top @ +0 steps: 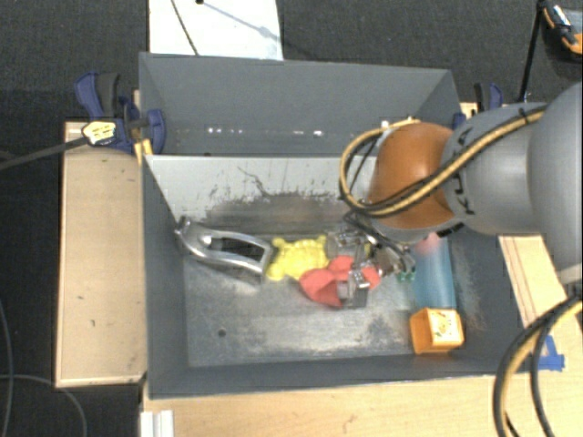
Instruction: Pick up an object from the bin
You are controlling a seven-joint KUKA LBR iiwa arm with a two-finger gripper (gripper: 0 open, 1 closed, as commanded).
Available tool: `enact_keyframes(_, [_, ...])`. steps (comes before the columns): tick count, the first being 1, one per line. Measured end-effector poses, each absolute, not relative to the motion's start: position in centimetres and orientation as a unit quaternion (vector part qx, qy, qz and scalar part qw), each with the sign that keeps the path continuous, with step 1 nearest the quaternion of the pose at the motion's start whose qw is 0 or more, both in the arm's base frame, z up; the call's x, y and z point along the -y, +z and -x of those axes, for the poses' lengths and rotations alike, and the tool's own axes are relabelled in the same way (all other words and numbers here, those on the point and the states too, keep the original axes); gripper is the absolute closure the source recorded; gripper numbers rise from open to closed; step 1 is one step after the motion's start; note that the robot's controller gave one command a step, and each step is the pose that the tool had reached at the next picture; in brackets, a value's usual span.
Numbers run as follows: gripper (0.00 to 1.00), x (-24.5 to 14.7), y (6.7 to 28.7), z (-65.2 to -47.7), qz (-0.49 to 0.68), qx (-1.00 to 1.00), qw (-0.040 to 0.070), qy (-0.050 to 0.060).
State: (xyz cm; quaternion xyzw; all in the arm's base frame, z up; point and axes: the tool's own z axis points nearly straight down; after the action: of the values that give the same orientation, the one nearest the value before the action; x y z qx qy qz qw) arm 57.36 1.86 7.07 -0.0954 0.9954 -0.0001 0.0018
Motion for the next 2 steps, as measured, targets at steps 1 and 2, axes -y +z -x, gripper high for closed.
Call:
enact_keyframes(1, [1.00,-1.88,7.07,-57.36,0.097,-0.995,0.002,0.000])
enact_keyframes(2, [1.00,-1.88,7.06,-57.36,0.097,-0.995,0.002,0.000])
